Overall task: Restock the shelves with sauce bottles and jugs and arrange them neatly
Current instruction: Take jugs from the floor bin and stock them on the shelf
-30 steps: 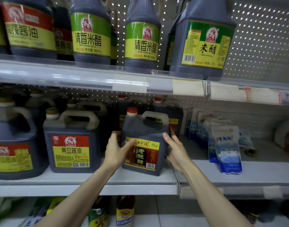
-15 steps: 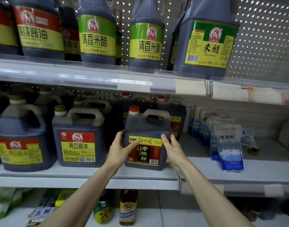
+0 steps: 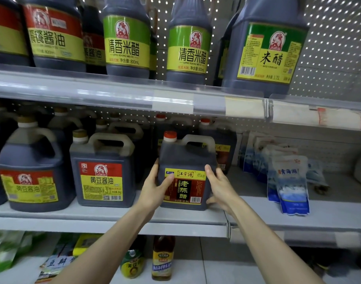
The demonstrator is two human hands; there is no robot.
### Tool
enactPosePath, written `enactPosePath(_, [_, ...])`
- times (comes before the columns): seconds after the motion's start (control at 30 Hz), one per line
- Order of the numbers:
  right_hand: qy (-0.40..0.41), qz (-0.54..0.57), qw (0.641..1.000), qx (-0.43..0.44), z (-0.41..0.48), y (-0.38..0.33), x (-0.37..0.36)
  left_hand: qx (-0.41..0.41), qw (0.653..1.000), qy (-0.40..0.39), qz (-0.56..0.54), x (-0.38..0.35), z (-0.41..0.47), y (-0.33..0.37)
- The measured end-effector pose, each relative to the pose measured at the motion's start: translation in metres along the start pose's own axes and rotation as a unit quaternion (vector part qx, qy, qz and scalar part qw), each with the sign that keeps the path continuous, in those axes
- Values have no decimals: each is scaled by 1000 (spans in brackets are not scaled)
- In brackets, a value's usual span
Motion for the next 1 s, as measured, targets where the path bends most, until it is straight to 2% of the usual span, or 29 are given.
enactPosePath(1.0, [29,30,999,0,63,-15,-32,-9,995,89,-42,31,62,-14])
Point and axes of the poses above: each hand's wrist, its own z-axis towards the middle knuckle, its own x-axis out of the back of the hand, y = z × x, the point moved 8 cm from there along z, towards the middle knuckle, and after that the axes turned 11 degrees about -z, right-handed, at the moved point
